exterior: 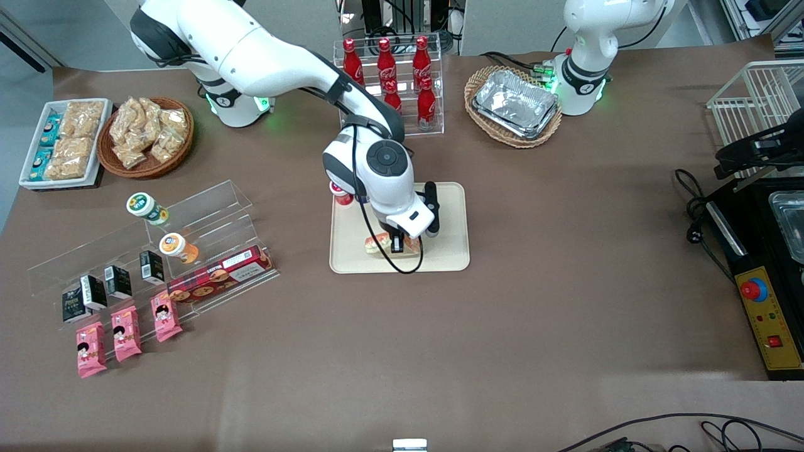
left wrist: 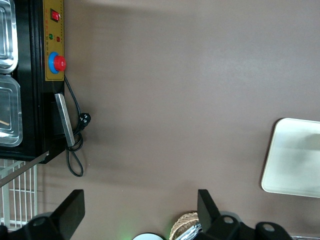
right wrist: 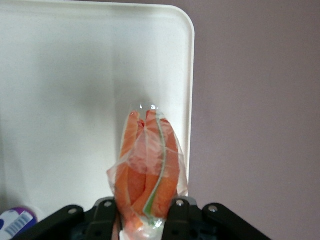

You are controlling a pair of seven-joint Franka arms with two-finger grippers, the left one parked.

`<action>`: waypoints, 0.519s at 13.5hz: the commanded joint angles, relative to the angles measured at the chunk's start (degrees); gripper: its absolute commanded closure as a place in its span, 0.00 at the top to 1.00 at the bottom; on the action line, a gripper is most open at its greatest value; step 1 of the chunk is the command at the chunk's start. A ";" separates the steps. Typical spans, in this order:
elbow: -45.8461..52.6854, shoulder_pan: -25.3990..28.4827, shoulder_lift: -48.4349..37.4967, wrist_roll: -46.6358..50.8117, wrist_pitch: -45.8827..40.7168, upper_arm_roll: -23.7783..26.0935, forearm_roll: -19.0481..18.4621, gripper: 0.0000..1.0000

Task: Place sandwich on tray
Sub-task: 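Lower the sandwich onto the tray and open the right gripper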

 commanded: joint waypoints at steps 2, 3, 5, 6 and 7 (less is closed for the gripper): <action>1.28 -0.19 2.44 1.49 2.15 0.03 -1.55 0.34; 1.02 -0.19 2.71 1.68 2.50 0.03 -1.55 0.35; 0.40 -0.19 3.15 2.20 3.38 -0.06 -1.47 0.36; 0.23 -0.28 3.41 2.81 3.47 -0.06 -1.47 0.38; 0.22 -0.19 3.41 3.17 3.56 -0.23 -1.47 0.38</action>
